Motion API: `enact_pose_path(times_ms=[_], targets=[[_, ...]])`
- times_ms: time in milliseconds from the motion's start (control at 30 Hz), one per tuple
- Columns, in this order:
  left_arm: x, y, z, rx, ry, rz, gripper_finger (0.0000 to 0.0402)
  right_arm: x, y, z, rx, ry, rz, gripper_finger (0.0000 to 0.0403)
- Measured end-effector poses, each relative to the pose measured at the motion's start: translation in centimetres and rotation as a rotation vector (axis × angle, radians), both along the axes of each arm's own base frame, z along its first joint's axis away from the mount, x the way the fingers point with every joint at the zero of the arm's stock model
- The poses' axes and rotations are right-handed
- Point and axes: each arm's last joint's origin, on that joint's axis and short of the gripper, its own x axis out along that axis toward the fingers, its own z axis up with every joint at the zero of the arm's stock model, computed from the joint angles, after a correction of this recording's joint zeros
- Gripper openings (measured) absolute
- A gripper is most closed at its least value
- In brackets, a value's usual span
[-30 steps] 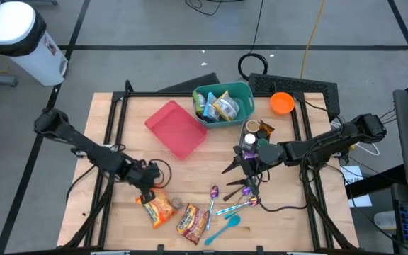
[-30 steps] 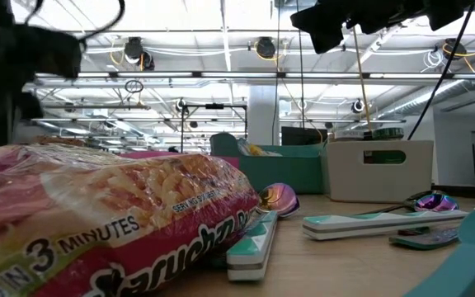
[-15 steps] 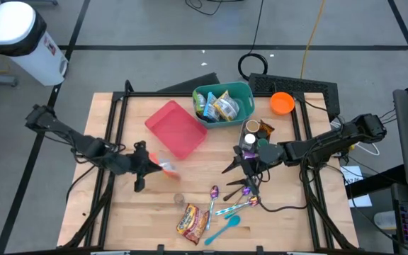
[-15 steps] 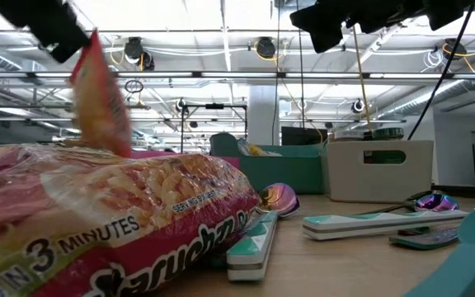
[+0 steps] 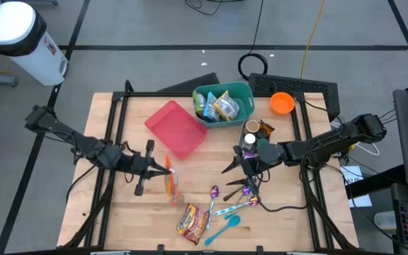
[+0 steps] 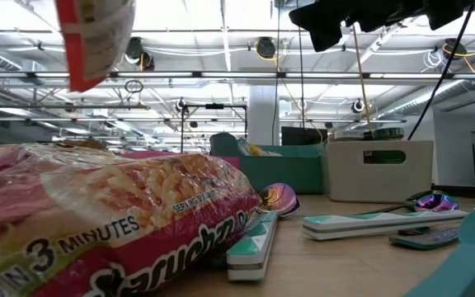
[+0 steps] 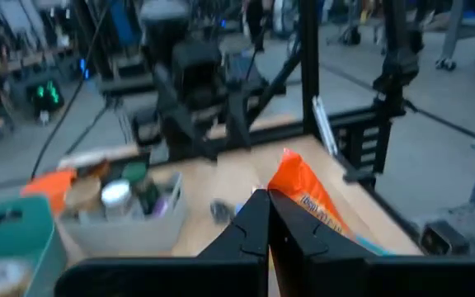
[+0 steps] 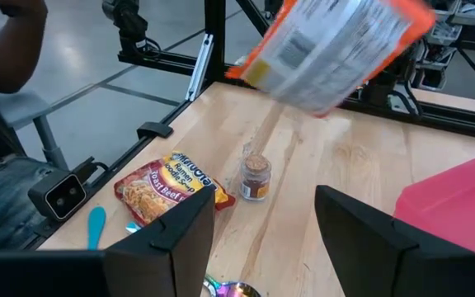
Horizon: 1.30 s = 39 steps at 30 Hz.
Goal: Pick & Place Food Item
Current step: Put the orange noodle pack into the green bin
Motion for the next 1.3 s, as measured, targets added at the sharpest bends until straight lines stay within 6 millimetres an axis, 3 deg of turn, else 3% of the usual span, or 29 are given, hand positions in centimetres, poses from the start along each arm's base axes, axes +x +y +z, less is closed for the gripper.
enact_pose_path(times_ms=[333,533,900,1300], targets=[[3.0,0.8,-0.4,0.022,-0.081,-0.015,0.0002,0.0,0.0,0.0,0.001,-0.001,0.0,0.0201],[5.4,1.1,-0.4,-0.014,-0.037,-0.03,0.0001,0.0,0.0,0.1,0.003,-0.01,-0.001,0.0201],[9.7,-0.3,-0.5,0.016,0.105,-0.095,0.0001,0.0,0.0,0.1,0.061,0.011,-0.018,0.0201],[9.9,0.0,-1.4,0.027,0.221,-0.003,0.0005,0.0,-0.4,-0.6,0.007,0.066,-0.119,0.0201]])
